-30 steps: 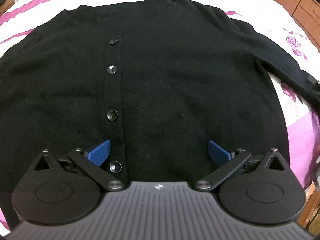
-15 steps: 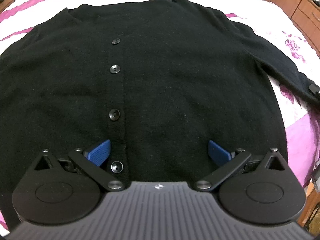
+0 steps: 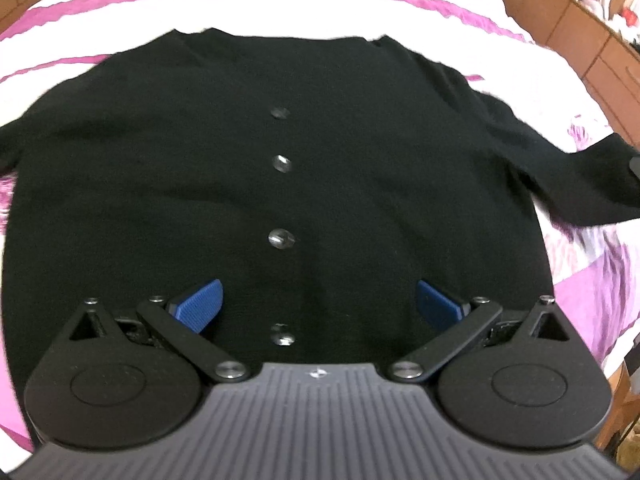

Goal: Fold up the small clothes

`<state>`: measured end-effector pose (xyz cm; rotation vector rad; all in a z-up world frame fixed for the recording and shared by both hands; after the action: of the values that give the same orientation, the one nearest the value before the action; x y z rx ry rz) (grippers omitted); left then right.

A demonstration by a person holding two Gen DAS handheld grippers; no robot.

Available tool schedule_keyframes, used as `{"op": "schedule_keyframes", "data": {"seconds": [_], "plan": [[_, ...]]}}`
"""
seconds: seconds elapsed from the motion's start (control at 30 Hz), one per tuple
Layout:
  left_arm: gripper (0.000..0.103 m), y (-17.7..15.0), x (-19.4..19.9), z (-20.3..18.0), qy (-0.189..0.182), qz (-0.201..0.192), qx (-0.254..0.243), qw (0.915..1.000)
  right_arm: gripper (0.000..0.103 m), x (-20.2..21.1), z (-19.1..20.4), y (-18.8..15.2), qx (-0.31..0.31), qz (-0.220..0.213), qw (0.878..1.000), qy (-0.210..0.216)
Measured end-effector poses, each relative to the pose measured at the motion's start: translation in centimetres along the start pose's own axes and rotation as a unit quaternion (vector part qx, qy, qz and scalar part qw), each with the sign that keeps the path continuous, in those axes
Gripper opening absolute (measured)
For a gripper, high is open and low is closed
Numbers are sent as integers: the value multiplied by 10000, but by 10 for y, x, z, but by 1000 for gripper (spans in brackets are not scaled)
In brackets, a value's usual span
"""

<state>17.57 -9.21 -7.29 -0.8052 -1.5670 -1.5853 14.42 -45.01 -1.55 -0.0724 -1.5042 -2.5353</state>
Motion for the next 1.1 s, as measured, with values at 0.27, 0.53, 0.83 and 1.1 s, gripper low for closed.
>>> {"op": "schedule_keyframes", "data": {"seconds": [0.27, 0.53, 0.83, 1.1], "plan": [[103, 25, 13, 56, 262, -473, 183, 9984, 11, -19, 68, 14, 298, 83, 9979, 563], [103, 45, 7, 115, 970, -883, 138, 9913, 11, -46, 157, 11, 745, 269, 9888, 1265], [103, 56, -10, 156, 1119, -1052, 292, 9877, 11, -88, 246, -46, 1120, 987, 9701, 1911], [103, 50, -37, 174, 1244, -1097, 177, 9860, 12, -128, 280, -151, 1489, 2093, 9460, 1978]]}}
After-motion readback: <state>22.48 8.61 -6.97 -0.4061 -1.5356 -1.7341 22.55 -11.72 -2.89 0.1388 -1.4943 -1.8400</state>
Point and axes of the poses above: each gripper's, at about its wrist camera, not at the fingertips, and x roughly against the way its jaws point, z to its left, y to its top, the point moved 10 cm from there along -x, roughly the way its jaws point, and after that the axes turned 15 degrees about y, right-handed, at the moved point
